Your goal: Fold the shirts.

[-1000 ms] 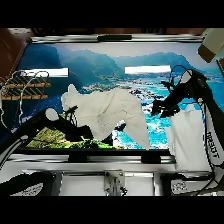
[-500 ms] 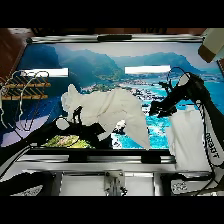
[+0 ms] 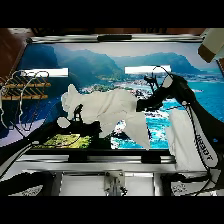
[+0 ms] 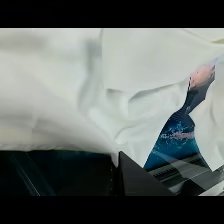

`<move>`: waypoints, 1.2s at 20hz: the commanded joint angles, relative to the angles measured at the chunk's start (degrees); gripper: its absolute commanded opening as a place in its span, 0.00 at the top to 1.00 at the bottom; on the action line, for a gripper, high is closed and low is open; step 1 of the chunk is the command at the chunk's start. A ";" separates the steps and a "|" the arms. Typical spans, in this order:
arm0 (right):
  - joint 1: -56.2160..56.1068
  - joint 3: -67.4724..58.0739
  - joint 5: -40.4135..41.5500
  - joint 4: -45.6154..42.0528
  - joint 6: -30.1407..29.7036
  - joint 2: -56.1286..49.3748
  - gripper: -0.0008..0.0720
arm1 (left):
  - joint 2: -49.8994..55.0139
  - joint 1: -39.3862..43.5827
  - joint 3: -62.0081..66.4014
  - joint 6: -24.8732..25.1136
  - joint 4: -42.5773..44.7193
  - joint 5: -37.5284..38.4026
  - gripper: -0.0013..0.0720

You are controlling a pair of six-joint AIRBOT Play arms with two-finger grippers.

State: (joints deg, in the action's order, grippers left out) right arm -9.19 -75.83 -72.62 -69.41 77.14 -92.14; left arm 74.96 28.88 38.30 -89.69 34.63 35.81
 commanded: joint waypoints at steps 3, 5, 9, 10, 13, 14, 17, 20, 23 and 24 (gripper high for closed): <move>-4.94 -0.07 3.06 -2.01 3.30 -4.33 0.92 | -4.57 -4.22 0.90 5.42 -0.26 0.68 0.95; -4.92 -1.95 2.71 -3.30 3.58 -2.27 0.90 | -8.63 -9.14 1.81 7.10 -0.15 1.64 0.95; -4.79 -13.57 2.89 -16.79 2.43 10.84 0.90 | -23.54 -21.38 14.36 22.86 -0.15 8.55 0.95; -4.79 -18.14 4.20 -22.29 2.51 15.52 0.90 | -28.00 -25.00 20.24 23.23 -0.15 8.28 0.95; -4.79 -29.73 14.12 -33.22 7.74 30.18 0.90 | -37.38 -37.27 39.65 23.23 -0.04 6.19 0.95; -4.81 -31.39 18.16 -32.87 9.49 34.93 0.90 | -39.47 -41.90 45.77 23.21 0.37 6.32 0.95; -4.92 -31.82 24.61 -26.34 11.82 47.71 0.90 | -43.80 -53.13 56.13 22.99 0.52 6.32 0.95; -4.92 -31.85 21.57 -25.05 13.97 53.83 0.90 | -46.51 -60.83 57.77 19.45 0.50 7.37 0.95; -4.92 -31.82 13.57 -26.40 13.97 54.38 0.90 | -45.92 -63.67 57.51 18.25 0.52 14.29 0.95; -4.92 -31.82 9.57 -27.12 13.97 53.53 0.90 | -45.48 -63.91 56.89 18.25 0.55 16.41 0.95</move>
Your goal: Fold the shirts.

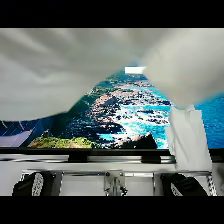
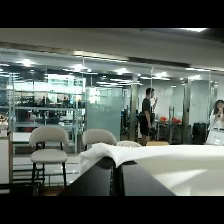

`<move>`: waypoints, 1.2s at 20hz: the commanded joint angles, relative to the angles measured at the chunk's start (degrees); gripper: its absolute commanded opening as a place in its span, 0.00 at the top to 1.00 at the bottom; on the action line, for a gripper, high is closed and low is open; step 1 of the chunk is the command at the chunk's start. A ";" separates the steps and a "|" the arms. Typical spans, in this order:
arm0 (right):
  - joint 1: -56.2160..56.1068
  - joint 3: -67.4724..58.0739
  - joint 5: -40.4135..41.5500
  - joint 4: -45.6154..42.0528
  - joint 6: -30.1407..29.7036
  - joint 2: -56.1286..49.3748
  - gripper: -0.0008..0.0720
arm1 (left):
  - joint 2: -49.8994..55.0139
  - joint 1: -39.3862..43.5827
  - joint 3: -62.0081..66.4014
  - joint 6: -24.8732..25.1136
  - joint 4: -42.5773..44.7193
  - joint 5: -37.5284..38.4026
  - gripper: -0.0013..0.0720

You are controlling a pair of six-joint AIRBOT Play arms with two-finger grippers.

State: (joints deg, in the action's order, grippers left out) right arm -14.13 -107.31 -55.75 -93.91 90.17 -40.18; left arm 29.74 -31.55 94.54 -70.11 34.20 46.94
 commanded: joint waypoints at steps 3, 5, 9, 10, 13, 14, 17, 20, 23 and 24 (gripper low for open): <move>0.02 -0.28 -22.03 -4.85 0.66 -4.63 0.90 | 0.68 -3.54 -3.32 -1.31 2.29 8.68 0.95; 0.02 -0.28 -30.08 -5.42 0.07 -11.54 0.90 | 1.36 -3.54 -7.96 -1.31 5.14 10.95 0.95; 0.02 6.36 -29.27 -3.34 -0.74 -25.55 0.90 | 3.93 -3.54 -23.06 -1.05 7.65 12.83 0.95; 0.02 8.92 -26.77 -2.51 -0.31 -29.24 0.90 | 5.03 -3.52 -26.82 -1.07 7.61 12.81 0.95; 0.02 13.16 -17.11 1.29 2.62 -41.09 0.90 | 10.40 -1.57 -36.92 -1.07 7.58 10.16 0.95; 0.02 13.16 -13.94 2.99 4.52 -45.29 0.90 | 12.72 -0.04 -39.26 -1.07 7.58 8.26 0.95; 0.02 13.16 -3.91 8.79 10.36 -54.01 0.90 | 21.90 6.71 -42.47 -1.05 7.58 0.15 0.95; 0.02 13.16 4.90 14.14 15.15 -58.66 0.90 | 31.19 13.94 -42.47 -1.07 7.37 -10.14 0.95; -0.02 13.16 9.66 18.47 16.92 -61.37 0.90 | 39.04 19.67 -42.47 -1.11 7.37 -16.50 0.94; -0.02 13.16 10.08 20.00 16.92 -61.99 0.90 | 40.79 20.96 -42.47 -1.11 7.32 -16.85 0.94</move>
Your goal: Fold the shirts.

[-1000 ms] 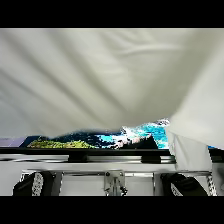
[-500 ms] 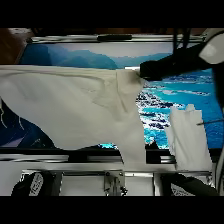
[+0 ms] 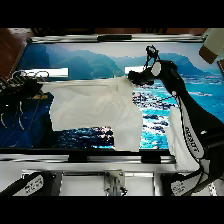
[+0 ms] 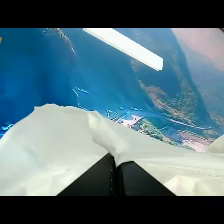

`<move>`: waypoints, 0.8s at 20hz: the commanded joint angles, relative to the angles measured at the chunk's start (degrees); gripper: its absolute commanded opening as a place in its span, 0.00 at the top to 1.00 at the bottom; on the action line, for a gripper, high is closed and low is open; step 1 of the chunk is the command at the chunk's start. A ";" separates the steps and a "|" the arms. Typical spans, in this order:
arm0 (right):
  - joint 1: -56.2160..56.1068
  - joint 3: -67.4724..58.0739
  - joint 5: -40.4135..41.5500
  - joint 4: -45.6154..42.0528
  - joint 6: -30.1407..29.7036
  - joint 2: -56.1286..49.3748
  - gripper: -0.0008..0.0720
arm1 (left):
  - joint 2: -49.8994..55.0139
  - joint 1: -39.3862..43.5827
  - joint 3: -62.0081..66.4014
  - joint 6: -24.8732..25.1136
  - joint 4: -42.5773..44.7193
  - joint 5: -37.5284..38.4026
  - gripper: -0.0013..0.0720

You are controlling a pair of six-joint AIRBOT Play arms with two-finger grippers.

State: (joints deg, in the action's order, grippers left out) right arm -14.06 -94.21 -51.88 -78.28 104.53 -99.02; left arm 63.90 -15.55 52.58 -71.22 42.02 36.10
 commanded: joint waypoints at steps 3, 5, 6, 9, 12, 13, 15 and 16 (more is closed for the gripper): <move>0.46 -0.61 4.61 6.29 1.22 -2.58 0.32 | 7.98 6.01 -0.15 0.04 -0.37 -3.87 0.35; 2.25 -2.71 -1.05 4.87 -5.70 -0.09 0.29 | 7.15 2.73 3.23 0.24 0.96 4.50 0.16; 3.45 -3.54 -5.01 2.34 -8.63 1.66 0.29 | 6.99 0.15 6.05 0.15 3.32 11.72 0.16; 8.02 -3.91 -21.09 -7.34 -11.04 6.10 0.29 | 6.99 -6.91 10.10 -7.85 15.82 30.77 0.37; 13.57 -2.36 -34.95 -2.58 -17.62 6.34 0.29 | 7.23 -10.14 5.01 -9.86 22.05 39.74 0.03; 15.13 -0.59 -37.24 0.39 -18.36 6.34 0.29 | 7.26 -10.25 2.19 -9.64 22.05 39.87 0.00; 17.16 3.63 -38.32 5.22 -18.43 6.34 0.29 | 7.26 -10.08 -3.67 -8.55 20.06 36.46 0.00; 17.53 5.53 -38.10 6.67 -18.43 6.34 0.29 | 7.26 -9.99 -6.23 -7.32 17.94 34.12 0.00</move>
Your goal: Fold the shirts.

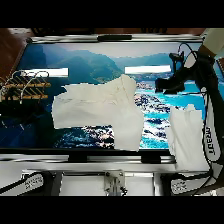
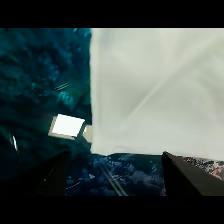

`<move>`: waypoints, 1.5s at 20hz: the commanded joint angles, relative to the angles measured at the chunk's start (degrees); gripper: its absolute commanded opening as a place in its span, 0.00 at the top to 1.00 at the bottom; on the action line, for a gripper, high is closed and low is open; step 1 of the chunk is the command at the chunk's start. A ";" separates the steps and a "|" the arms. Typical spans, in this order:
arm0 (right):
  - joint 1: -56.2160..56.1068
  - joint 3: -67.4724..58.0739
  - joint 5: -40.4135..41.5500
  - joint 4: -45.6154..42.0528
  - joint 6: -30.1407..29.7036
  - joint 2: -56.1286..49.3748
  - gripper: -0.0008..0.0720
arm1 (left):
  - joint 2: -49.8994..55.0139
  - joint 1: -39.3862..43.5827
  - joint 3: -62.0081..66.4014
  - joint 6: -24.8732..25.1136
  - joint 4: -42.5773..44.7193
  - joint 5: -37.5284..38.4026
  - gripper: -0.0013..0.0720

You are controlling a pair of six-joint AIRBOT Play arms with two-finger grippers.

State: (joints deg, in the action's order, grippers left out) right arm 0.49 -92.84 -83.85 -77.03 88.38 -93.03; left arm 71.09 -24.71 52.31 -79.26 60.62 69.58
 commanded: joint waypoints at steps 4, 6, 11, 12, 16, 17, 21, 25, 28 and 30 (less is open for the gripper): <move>2.89 9.38 -2.71 7.08 -2.34 0.35 0.29 | 1.03 0.46 -11.65 1.86 -3.67 -5.75 0.00; 2.89 10.01 -1.64 7.08 -2.32 0.35 0.29 | 2.60 1.88 -11.78 2.56 -3.72 -7.10 0.00; 2.84 9.99 -1.40 7.69 -2.27 0.35 0.29 | 3.89 7.13 -11.80 1.97 -4.42 -15.32 0.11; 2.84 10.01 -1.40 7.67 -2.19 0.35 0.29 | 3.89 8.22 -11.78 1.09 -4.79 -17.09 0.15; 2.86 10.69 -2.45 7.85 -2.97 0.35 0.29 | 3.85 10.05 -11.78 1.01 -5.64 -17.92 0.82; 2.84 12.20 -2.14 8.37 -3.21 0.33 0.19 | 3.80 9.79 -11.78 1.07 -5.57 -17.33 0.91; 1.51 21.11 8.87 18.99 -7.19 0.33 0.16 | 3.58 8.68 -11.65 2.10 -5.62 -14.84 0.95; -4.22 22.38 17.38 15.47 -10.34 -1.55 0.16 | 2.16 8.68 -11.65 2.16 -5.60 -13.81 0.95; -6.78 22.38 20.04 15.43 -10.49 -3.93 0.21 | 1.53 8.68 -11.65 2.16 -5.60 -13.84 0.95; -7.10 22.32 21.33 15.54 -10.27 -4.24 0.76 | 1.31 8.68 -11.65 2.97 -5.62 -13.81 0.95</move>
State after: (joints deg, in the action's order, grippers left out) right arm -5.10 -70.78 -66.35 -61.58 78.65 -96.18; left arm 72.90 -15.99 40.60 -76.99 55.07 55.53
